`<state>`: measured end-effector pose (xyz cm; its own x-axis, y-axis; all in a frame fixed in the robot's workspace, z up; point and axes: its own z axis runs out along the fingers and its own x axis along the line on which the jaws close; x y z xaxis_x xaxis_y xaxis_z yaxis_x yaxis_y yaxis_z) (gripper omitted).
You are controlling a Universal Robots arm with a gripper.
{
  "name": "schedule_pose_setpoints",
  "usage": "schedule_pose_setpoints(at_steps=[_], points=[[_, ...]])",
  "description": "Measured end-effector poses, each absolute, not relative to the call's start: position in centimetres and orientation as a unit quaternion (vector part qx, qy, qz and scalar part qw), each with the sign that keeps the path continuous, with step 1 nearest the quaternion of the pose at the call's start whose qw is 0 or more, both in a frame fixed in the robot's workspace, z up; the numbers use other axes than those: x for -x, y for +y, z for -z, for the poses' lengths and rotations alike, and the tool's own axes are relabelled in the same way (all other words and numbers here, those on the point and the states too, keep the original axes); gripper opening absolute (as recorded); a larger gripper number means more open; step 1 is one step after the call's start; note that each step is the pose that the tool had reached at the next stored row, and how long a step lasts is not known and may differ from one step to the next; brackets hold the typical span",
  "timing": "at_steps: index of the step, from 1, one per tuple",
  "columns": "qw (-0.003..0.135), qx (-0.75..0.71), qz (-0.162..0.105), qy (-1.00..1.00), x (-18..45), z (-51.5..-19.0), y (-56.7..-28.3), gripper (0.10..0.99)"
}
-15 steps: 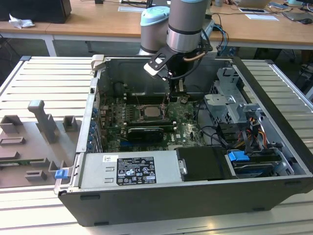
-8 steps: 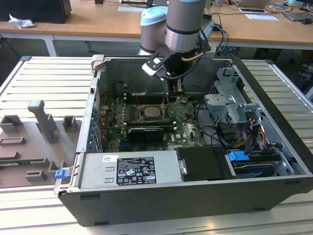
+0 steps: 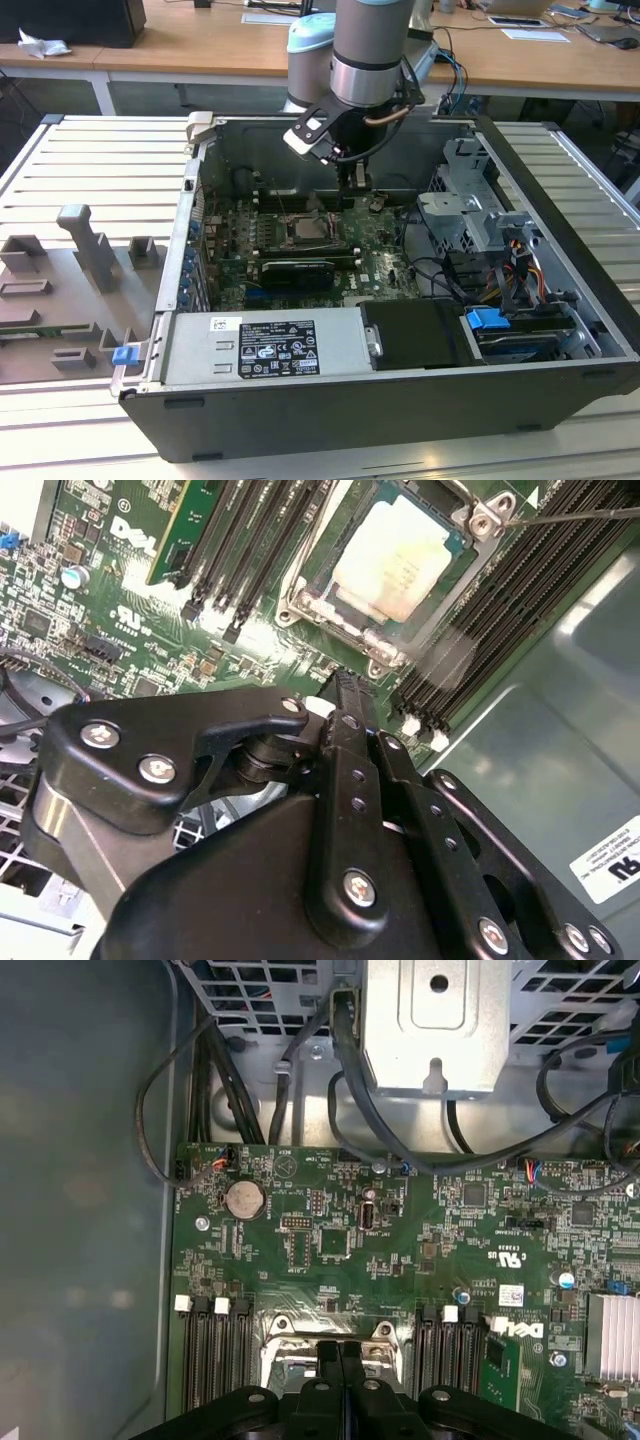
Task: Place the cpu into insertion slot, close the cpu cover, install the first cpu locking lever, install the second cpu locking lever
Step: 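Close the cpu cover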
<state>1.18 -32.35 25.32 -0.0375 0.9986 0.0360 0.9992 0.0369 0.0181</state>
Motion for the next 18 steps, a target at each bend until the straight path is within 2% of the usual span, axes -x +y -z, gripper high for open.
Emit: schedule_pose_setpoints(at_steps=[18], points=[[0.007, 0.694, 0.019, -0.720, 0.4, -24.6, -32.3, 0.106]])
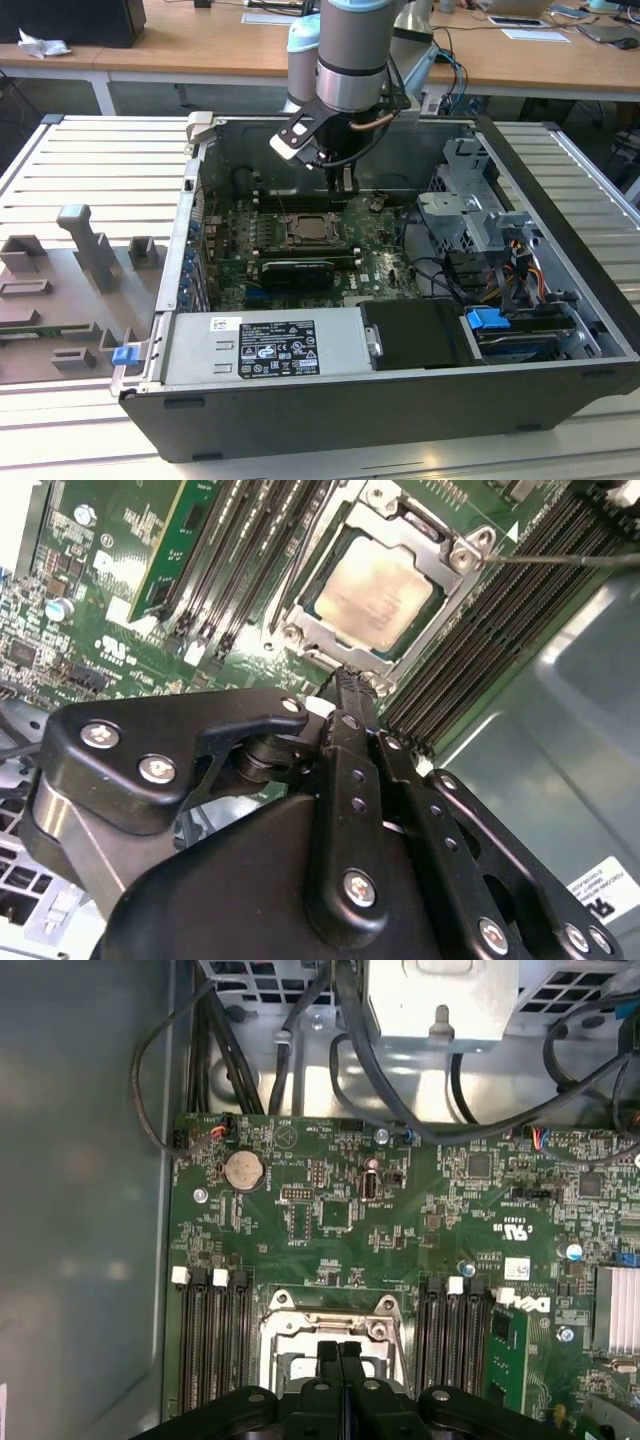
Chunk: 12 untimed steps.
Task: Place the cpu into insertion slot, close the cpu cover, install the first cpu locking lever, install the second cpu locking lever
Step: 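Close the cpu cover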
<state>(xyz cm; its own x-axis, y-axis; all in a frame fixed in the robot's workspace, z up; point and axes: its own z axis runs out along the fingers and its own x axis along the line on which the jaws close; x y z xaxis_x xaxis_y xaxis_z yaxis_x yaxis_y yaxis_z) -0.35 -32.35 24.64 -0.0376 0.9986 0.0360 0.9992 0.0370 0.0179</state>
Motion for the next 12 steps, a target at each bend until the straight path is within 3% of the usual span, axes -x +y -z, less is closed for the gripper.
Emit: schedule_pose_setpoints(at_steps=[12], points=[[0.007, 0.693, 0.019, -0.721, 3.2, -23.4, -32.3, 0.106]])
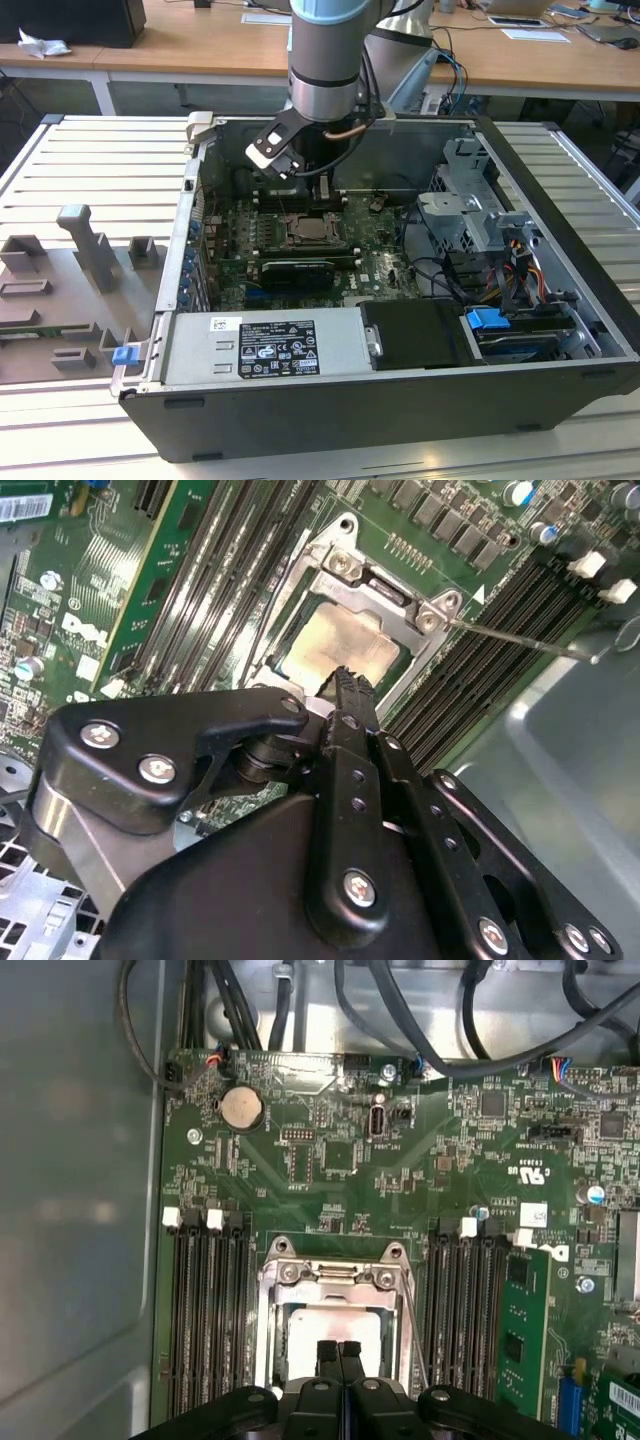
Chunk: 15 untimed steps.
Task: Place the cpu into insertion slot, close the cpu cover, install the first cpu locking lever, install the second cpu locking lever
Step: 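Close the cpu cover, then install the first cpu locking lever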
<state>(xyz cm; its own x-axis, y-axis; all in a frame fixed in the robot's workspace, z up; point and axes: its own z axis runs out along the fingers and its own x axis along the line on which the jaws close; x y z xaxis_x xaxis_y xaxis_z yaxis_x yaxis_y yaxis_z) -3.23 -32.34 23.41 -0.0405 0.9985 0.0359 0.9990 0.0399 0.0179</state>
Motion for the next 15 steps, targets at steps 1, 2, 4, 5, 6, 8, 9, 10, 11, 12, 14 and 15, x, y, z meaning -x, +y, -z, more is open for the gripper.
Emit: schedule_pose_setpoints(at_steps=[1, 2, 4, 5, 6, 8, 9, 10, 11, 12, 14, 15], points=[[0.007, 0.693, 0.019, -0.721, 3.3, -23.4, -32.3, 0.106], [0.007, 0.693, 0.019, -0.721, 3.3, -23.4, -32.3, 0.106], [0.007, 0.693, 0.019, -0.721, 3.4, -23.4, -32.3, 0.106], [0.007, 0.693, 0.019, -0.721, 3.5, -23.4, -32.3, 0.106], [0.007, 0.693, 0.019, -0.721, 3.5, -23.4, -32.3, 0.106], [0.007, 0.693, 0.019, -0.721, 3.5, -23.5, -32.4, 0.106], [0.007, 0.693, 0.019, -0.721, 3.5, -23.6, -32.3, 0.106], [0.007, 0.693, 0.019, -0.721, 3.5, -23.7, -32.3, 0.106], [0.006, 0.693, 0.018, -0.721, 3.5, -23.9, -32.3, 0.106], [0.006, 0.693, 0.018, -0.721, 3.5, -24.0, -32.3, 0.106], [0.006, 0.693, 0.018, -0.721, 3.5, -24.6, -32.3, 0.106], [0.006, 0.693, 0.018, -0.721, 3.5, -25.4, -32.3, 0.106]])
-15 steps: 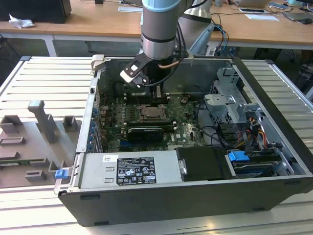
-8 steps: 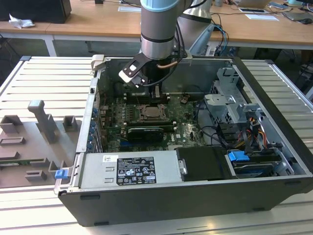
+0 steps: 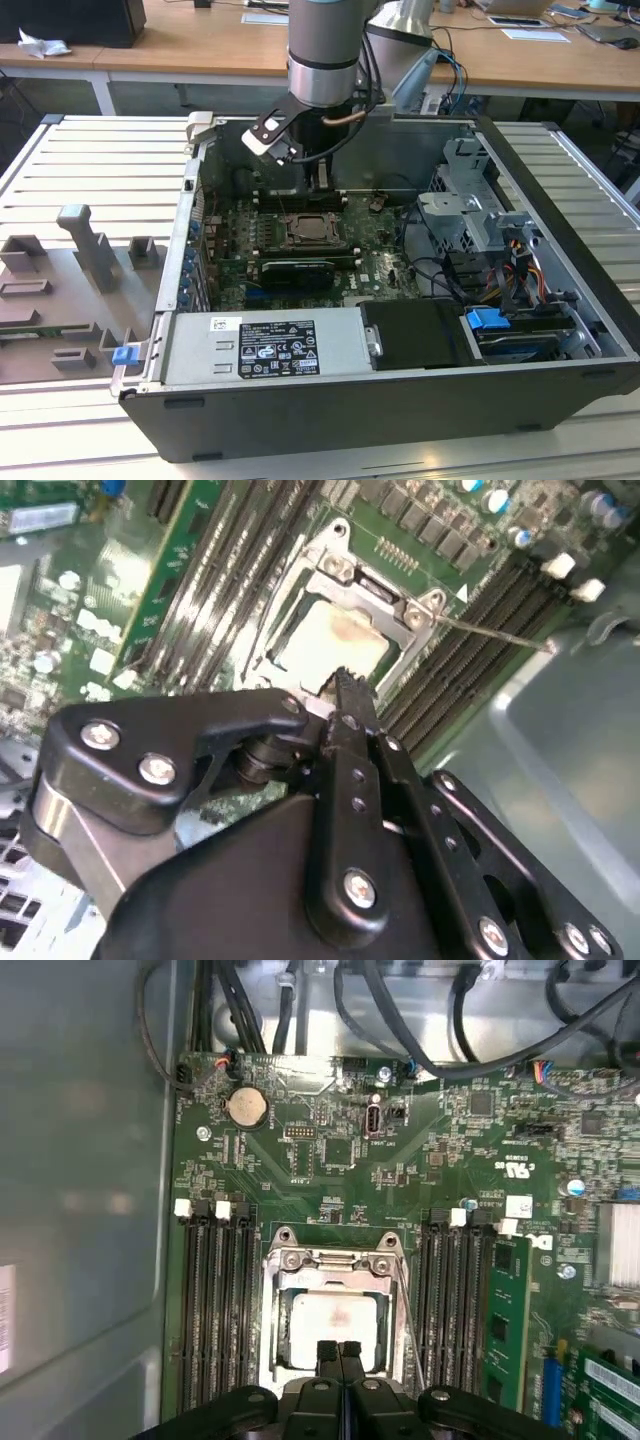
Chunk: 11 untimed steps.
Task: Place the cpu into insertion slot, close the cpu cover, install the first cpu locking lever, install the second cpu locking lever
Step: 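Install the first cpu locking lever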
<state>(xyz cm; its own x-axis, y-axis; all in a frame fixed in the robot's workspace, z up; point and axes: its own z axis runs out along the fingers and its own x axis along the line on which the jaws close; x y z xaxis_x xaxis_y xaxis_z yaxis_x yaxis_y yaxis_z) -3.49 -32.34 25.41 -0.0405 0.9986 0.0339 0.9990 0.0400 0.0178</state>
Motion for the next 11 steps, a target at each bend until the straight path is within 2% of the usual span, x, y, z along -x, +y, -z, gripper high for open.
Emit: schedule_pose_setpoints(at_steps=[2, 11], points=[[0.005, 0.693, 0.017, -0.721, 3.49, -27.64, -32.33, 0.106], [0.006, 0.638, 0.017, -0.770, 3.50, -27.61, -32.33, 0.106]])
